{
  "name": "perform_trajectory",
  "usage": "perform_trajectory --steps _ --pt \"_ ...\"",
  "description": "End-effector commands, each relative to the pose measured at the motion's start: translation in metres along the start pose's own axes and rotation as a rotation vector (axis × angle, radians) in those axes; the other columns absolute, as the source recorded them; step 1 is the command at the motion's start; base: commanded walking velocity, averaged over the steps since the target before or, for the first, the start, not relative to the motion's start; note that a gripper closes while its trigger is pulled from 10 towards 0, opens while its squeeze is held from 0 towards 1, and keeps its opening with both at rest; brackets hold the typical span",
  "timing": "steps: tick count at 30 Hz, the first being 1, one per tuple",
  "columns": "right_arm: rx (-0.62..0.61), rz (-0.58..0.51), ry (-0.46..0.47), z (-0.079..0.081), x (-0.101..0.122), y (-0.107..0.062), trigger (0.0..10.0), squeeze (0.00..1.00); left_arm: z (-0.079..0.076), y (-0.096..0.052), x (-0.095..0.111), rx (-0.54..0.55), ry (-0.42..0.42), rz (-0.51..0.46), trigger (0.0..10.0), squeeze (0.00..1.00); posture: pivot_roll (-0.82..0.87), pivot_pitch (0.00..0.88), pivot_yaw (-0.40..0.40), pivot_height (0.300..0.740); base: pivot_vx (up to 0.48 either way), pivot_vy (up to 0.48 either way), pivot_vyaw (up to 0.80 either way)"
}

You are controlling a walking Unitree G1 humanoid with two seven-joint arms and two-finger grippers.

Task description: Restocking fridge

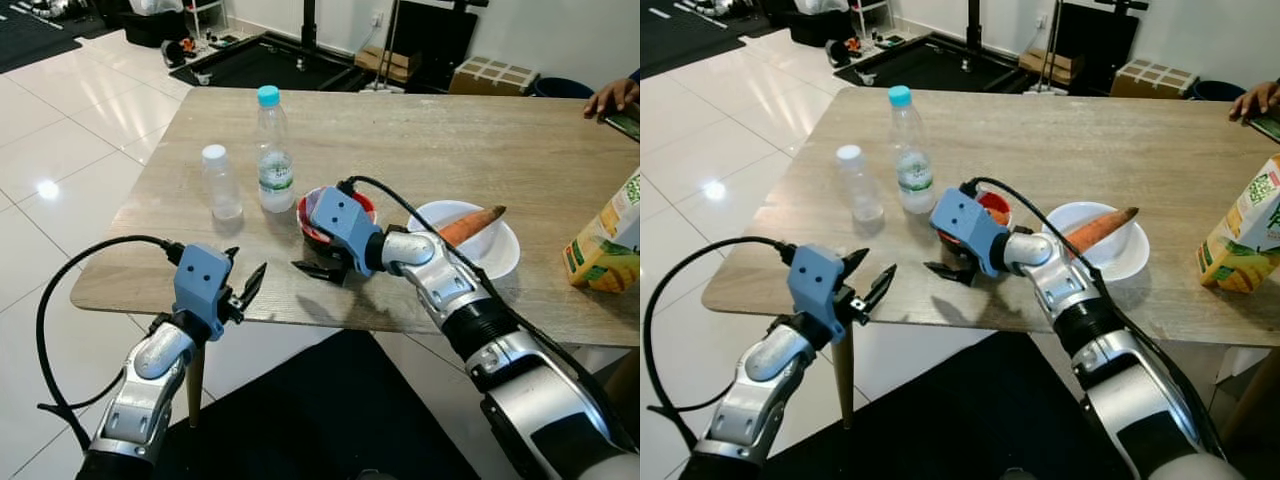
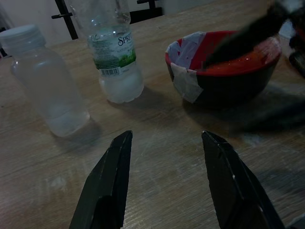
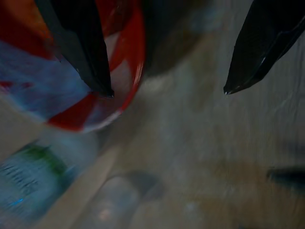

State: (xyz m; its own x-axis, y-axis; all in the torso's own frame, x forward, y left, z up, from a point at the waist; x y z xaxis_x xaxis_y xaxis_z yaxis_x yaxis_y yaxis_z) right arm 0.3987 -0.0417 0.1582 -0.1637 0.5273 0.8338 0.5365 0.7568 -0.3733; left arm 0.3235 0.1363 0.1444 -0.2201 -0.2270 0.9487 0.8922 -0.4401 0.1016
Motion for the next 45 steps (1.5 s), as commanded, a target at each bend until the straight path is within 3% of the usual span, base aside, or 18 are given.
perform_trajectory --steps 1,14,20,24,35,45 --pt "0.042 0.057 -0.032 0.001 -0.006 0.000 10.0 0.38 -0.005 -0.002 -0.002 -0.018 0.001 0.016 10.0 0.00 -0.12 0.128 0.008 0.740 0.000 0.000 0.00" --pt "0.138 0.154 -0.129 -0.011 -0.003 -0.009 10.0 0.37 -0.009 0.001 -0.002 -0.046 0.002 0.017 10.0 0.00 -0.12 0.125 0.012 0.740 0.000 0.000 0.00" --pt "0.230 0.197 -0.180 -0.017 -0.002 -0.024 10.0 0.37 -0.012 0.000 -0.001 -0.055 0.002 0.017 10.0 0.00 -0.12 0.122 0.010 0.740 0.000 0.000 0.00" --pt "0.372 0.275 -0.202 -0.009 -0.015 -0.040 10.0 0.37 -0.014 0.000 -0.003 -0.071 -0.001 0.024 10.0 0.00 -0.12 0.119 0.012 0.740 0.000 0.000 0.00" --pt "0.527 0.353 -0.212 0.006 -0.034 -0.057 10.0 0.33 -0.019 0.002 -0.004 -0.092 -0.003 0.025 10.0 0.00 -0.14 0.112 0.018 0.740 0.000 0.000 0.00" --pt "0.549 0.363 -0.243 -0.005 -0.026 -0.072 10.0 0.33 -0.021 0.002 -0.003 -0.106 -0.003 0.021 10.0 0.00 -0.14 0.104 0.020 0.740 0.000 0.000 0.00"
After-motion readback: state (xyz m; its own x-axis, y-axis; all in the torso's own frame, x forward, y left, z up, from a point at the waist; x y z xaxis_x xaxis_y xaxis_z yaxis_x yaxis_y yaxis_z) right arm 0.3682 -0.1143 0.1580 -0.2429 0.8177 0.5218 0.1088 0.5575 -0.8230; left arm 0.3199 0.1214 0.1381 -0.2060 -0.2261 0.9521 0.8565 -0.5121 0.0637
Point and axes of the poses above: a point about 5 cm out from each wrist's last joint towards the gripper, its own y axis pointing out of the wrist towards the gripper, its own x axis along the axis of the wrist's last joint, z = x × y, the point moved 5 cm from there along y, pointing out of the wrist towards the gripper, and after that the axes turned 5 degrees about y, right-handed, at the moved point
